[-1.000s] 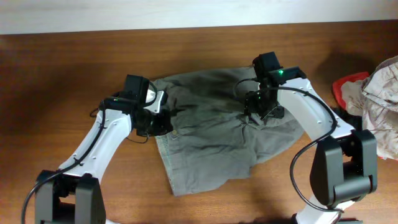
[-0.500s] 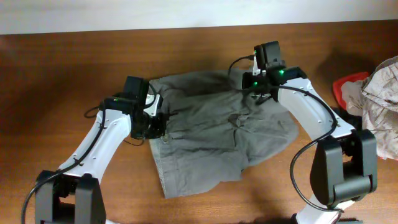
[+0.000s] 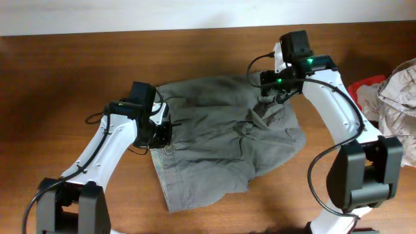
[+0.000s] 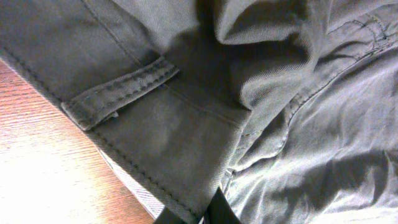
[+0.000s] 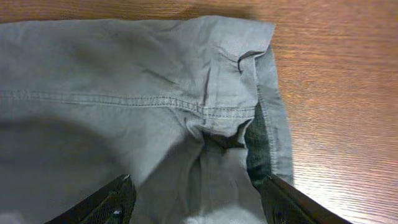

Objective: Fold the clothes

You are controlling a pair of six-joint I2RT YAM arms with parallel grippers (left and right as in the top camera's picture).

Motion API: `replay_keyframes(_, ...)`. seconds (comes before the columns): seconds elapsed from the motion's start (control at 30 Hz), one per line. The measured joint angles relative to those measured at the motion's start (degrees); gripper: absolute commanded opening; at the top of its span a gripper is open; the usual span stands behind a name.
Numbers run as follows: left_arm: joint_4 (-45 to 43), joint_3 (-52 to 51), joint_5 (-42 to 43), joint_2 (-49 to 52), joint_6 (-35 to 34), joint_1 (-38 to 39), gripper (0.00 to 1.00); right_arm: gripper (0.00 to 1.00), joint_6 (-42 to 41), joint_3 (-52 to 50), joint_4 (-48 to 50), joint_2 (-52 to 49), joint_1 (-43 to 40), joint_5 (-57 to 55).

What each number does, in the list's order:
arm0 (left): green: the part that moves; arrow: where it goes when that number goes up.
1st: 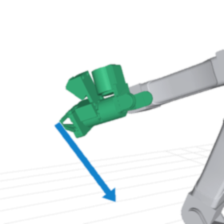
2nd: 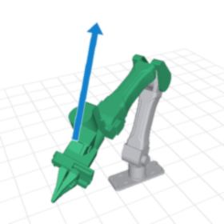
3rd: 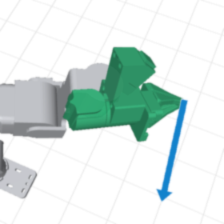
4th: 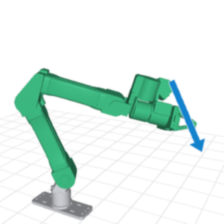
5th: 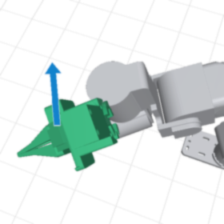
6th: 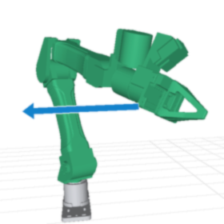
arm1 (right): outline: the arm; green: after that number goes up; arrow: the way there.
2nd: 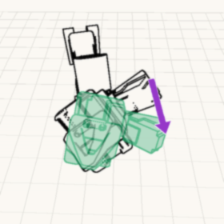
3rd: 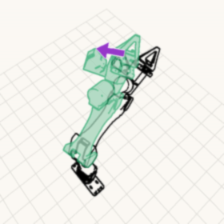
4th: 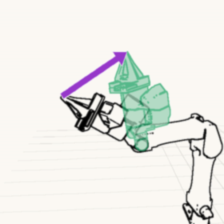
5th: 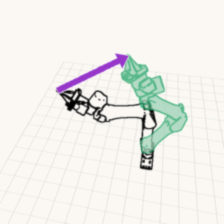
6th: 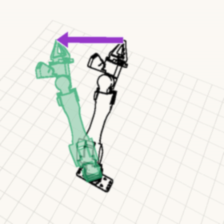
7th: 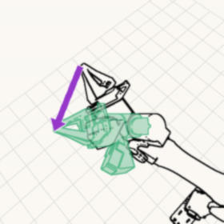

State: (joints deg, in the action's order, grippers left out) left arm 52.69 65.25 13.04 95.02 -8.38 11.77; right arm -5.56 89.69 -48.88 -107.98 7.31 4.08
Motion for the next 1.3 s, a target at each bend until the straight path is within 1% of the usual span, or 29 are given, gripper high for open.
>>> replay_keyframes(0.03, 0.0, 0.0, 0.0, 0.0, 0.0, 0.0, 0.00, 0.76, -0.5, 0.0, 0.9, -1.2, 0.0, -0.2)
replay_keyframes(0.07, -0.1, 0.0, 0.0, 0.0, 0.0, 0.0, 0.01, 0.78, -0.7, 0.0, 1.6, -2.5, 0.0, -0.3)
replay_keyframes(0.1, -0.1, 0.0, 0.0, 0.0, 0.0, 0.0, 0.00, 0.78, -0.9, 0.0, 1.7, -4.0, 0.0, -0.5)
replay_keyframes(0.13, -0.2, 0.0, 0.0, 0.0, 0.0, 0.0, 0.00, 0.77, -1.6, -0.1, 1.7, -7.6, 0.0, -1.1)
replay_keyframes(0.17, -0.2, 0.0, 0.0, 0.0, 0.0, 0.0, 0.00, 0.73, -2.1, -0.2, 0.3, -9.0, -0.2, -1.4)
replay_keyframes(0.23, -0.2, 0.0, 0.0, 0.0, 0.0, 0.0, 0.01, 0.61, -3.1, -0.6, -3.7, -11.3, -1.1, -1.9)
replay_keyframes(0.27, -0.2, 0.0, 0.0, 0.0, 0.0, 0.0, 0.01, 0.50, -3.3, -0.8, -5.3, -11.8, -2.0, -1.6)
replay_keyframes(0.3, -0.3, 0.0, 0.0, 0.0, 0.0, 0.0, 0.01, 0.34, -3.7, -0.8, -7.3, -11.8, -2.8, -1.0)
replay_keyframes(0.33, -0.6, 0.0, 0.0, 0.0, 0.0, 0.0, 0.01, 0.25, -3.6, -0.8, -8.0, -11.7, -3.2, -0.7)
replay_keyframes(0.4, -1.2, 0.0, 0.0, 0.0, 0.0, 0.0, 0.01, 0.13, -3.7, -0.8, -10.1, -11.7, -4.4, 1.6)
replay_keyframes(0.43, -1.5, 0.0, 0.2, 0.0, 0.0, 0.0, 0.01, 0.08, -3.9, -0.8, -10.5, -11.7, -4.7, 2.5)
replay_keyframes(0.5, -1.5, 0.0, 0.2, 0.0, 0.2, 0.0, 0.01, 0.05, -4.1, -0.6, -10.7, -11.7, -5.0, 4.3)
replay_keyframes(0.6, -1.5, 0.0, 0.2, 0.0, 0.9, 0.0, 0.01, 0.05, -4.1, 2.3, -10.5, -11.6, -5.3, 5.3)
replay_keyframes(0.7, -1.5, 0.0, 0.2, 0.0, 1.3, 0.0, 0.01, 0.08, -4.0, 8.9, -11.1, -11.5, -6.8, 5.0)
replay_keyframes(0.77, -1.5, 0.0, 0.2, 0.0, 1.4, 0.0, 0.01, 0.09, -4.0, 14.3, -12.0, -11.0, -8.9, 4.3)
replay_keyframes(0.9, -1.6, 0.2, 1.0, 0.0, 1.7, 0.0, 0.01, 0.11, -3.3, 18.5, -11.1, -10.0, -11.7, 4.2)
replay_keyframes(0.93, -1.7, 0.3, 1.5, 0.0, 1.8, 0.1, 0.01, 0.50, -3.2, 18.8, -10.5, -9.8, -12.3, 4.2)
replay_keyframes(0.97, -1.7, 0.5, 1.7, 0.0, 1.8, 0.2, 0.00, 0.81, -2.8, 18.8, -9.5, -9.8, -12.3, 4.5)
replay_keyframes(1.0, -1.7, 0.5, 1.5, 0.0, 1.9, 0.2, 0.00, 0.85, -2.3, 18.8, -8.3, -9.8, -12.3, 4.6)
replay_keyframes(1.1, -1.4, 0.5, 1.0, 0.0, 1.9, 0.2, 0.01, 0.86, 1.1, 18.8, -5.4, -9.8, -12.3, 5.3)
replay_keyframes(1.2, -0.9, 0.5, 0.8, 0.0, 1.9, 0.2, 0.01, 0.86, 2.3, 18.8, -6.4, -9.8, -12.3, 5.3)
replay_keyframes(1.3, -0.8, 0.5, 0.8, 0.0, 1.9, 0.2, 0.01, 0.86, 3.0, 18.9, -13.2, -9.8, -12.6, 5.3)
